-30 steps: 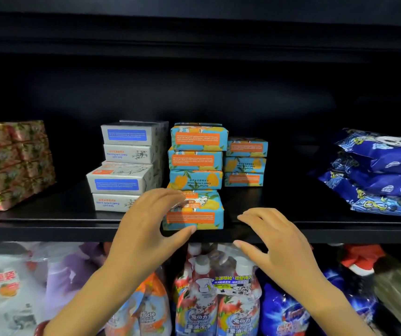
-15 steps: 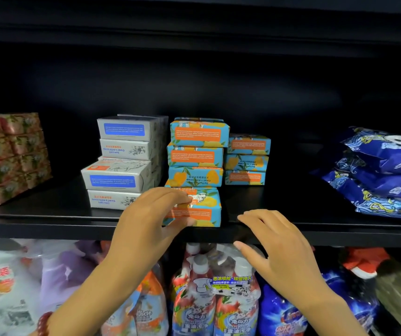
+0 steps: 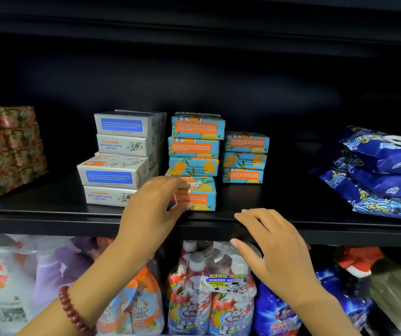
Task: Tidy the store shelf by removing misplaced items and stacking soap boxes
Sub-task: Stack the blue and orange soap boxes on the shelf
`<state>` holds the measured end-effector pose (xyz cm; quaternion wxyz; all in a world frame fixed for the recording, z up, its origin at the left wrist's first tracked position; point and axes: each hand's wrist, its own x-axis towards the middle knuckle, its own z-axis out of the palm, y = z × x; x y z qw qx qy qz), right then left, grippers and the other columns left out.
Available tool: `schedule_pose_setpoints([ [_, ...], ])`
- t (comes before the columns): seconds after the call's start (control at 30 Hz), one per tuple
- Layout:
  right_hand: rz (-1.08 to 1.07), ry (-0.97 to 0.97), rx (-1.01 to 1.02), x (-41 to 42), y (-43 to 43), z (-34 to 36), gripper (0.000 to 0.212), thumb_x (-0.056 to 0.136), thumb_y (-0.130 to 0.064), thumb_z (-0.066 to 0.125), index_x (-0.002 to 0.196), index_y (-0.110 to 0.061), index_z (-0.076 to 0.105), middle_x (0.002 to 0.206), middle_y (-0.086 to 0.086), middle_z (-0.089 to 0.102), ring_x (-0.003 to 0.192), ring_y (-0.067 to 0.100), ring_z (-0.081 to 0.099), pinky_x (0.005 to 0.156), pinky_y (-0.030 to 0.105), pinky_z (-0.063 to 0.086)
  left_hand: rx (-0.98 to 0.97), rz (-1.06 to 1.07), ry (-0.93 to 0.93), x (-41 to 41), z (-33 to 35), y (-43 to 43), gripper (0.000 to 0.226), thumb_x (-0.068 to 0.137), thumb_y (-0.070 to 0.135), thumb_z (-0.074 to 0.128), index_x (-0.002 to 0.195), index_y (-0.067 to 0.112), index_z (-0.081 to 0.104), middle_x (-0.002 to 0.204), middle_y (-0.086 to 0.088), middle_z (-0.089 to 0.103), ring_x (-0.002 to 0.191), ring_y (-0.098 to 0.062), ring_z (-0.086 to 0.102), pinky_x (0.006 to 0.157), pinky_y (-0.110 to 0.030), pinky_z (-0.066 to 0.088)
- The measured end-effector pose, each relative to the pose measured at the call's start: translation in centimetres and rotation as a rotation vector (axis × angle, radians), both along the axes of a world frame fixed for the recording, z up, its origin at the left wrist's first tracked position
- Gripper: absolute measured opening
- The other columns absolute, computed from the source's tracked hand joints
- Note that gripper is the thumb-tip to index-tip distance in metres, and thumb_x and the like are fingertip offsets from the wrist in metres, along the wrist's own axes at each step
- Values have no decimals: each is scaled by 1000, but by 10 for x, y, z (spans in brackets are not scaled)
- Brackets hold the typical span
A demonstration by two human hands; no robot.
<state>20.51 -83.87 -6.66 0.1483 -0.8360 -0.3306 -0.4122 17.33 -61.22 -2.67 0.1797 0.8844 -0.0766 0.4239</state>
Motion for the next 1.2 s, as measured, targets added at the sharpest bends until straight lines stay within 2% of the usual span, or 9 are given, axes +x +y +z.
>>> schedule_pose_setpoints([
  [0.2,-5,37,-13,-2,1,4,40,83,-46,47,110,-20,62,103,-7,63,96,9,56,75,21,46,42,-19,-38,2,-3,3,39,72,23,81,106,12,67,112,-6,66,103,-27,62,85,-31,49],
  [0.3,39,144,-21,-3,-3,15,40,81,-50,48,108,-23,63,101,-13,60,95,5,54,73,19,48,73,-85,-132,-4,-4,0,43,82,39,66,112,9,64,121,-6,60,114,-21,53,96,-24,39],
  [0.43,245,418,227,7,-6,46,36,77,-46,63,104,-24,67,101,-16,63,98,1,57,83,22,49,110,-240,-196,-7,-5,-12,36,85,42,63,96,9,68,100,-1,66,98,-16,60,85,-27,47],
  [0.53,182,294,291,28,-2,69,37,79,-30,72,113,-16,64,112,-7,62,106,7,56,92,26,46,115,-283,-141,0,-15,-19,37,83,49,61,87,13,71,89,4,68,86,-13,62,70,-31,49],
  [0.63,53,209,256,53,7,88,45,81,-28,70,122,-13,58,123,1,57,116,16,49,98,29,40,114,-244,-143,4,-24,-21,35,82,51,60,82,19,75,86,10,68,82,-8,62,60,-30,52],
  [0.77,-182,186,50,82,24,110,49,88,-35,61,129,-10,49,125,7,51,120,23,41,96,35,39,85,-237,-120,3,-22,-22,33,80,53,60,81,24,75,84,13,67,81,-7,62,57,-30,52],
  [0.83,-293,197,-45,92,32,115,44,90,-39,57,120,-7,52,118,11,55,113,27,47,91,36,38,80,-235,-106,3,-20,-22,33,79,54,59,81,25,74,83,14,66,80,-8,62,56,-31,52],
  [1.0,-339,181,-31,103,39,109,38,85,-38,65,103,-6,57,105,11,62,100,27,55,83,35,38,79,-235,-83,2,-19,-22,35,79,57,57,82,26,74,82,15,65,79,-9,62,56,-33,52],
  [1.2,-307,-11,-4,99,39,108,51,74,-27,77,115,-7,55,114,11,55,112,30,45,92,39,36,64,-218,-67,1,-17,-23,36,77,59,56,82,28,74,81,16,64,79,-6,59,55,-31,50],
])
